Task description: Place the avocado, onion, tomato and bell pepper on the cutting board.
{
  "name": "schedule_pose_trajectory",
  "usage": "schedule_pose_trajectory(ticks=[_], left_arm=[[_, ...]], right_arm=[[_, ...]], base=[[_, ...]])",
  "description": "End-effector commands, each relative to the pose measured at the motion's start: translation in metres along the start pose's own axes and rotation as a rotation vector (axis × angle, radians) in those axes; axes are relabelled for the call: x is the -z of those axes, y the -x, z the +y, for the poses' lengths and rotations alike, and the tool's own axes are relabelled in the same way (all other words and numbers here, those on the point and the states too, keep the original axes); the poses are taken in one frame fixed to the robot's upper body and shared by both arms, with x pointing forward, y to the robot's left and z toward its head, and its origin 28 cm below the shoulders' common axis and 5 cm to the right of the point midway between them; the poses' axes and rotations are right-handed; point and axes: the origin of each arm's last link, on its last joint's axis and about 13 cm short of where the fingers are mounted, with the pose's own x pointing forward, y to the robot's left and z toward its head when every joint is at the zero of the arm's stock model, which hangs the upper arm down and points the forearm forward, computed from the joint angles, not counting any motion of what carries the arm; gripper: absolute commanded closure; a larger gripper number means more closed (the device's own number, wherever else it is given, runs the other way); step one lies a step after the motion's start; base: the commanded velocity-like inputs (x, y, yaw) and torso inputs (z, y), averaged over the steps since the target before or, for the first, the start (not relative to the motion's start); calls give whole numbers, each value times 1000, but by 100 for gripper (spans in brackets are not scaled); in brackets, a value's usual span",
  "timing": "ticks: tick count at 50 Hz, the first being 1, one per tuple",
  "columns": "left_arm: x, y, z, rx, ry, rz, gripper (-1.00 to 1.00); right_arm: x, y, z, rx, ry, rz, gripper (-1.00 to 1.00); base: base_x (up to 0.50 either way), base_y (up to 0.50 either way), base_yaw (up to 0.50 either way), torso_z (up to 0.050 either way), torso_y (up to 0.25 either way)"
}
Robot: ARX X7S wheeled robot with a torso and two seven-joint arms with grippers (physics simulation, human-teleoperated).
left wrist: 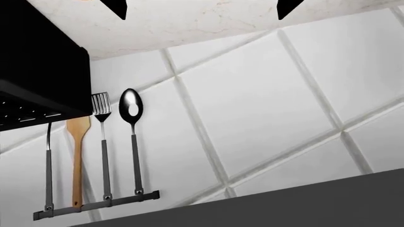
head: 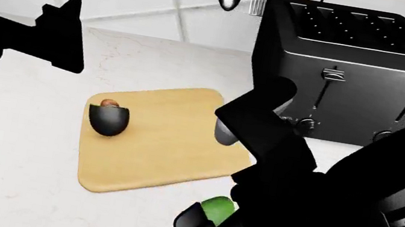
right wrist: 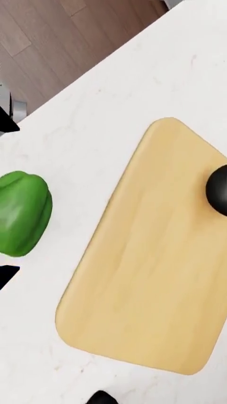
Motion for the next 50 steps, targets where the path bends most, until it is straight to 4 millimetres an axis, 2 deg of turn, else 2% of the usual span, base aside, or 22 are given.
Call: schedule_pose_trajectory(ticks=[1, 15, 31, 50], left_arm=[[1, 1, 0, 0, 3, -2, -100], [2, 2, 1, -5, 6, -4, -100], [3, 1, 2, -6, 9, -5, -100], [0, 2, 2, -11, 10, -14, -100]], right_arm=[[7, -5, -5, 22, -12, 22, -100], [16, -29, -10, 27, -9, 74, -100], [21, -39, -12, 16, -6, 81, -100], [30, -59, -13, -26, -3, 128, -100]], base=[[0, 0, 0, 0, 0], [0, 0, 0, 0, 0], [0, 0, 0, 0, 0], [0, 0, 0, 0, 0]])
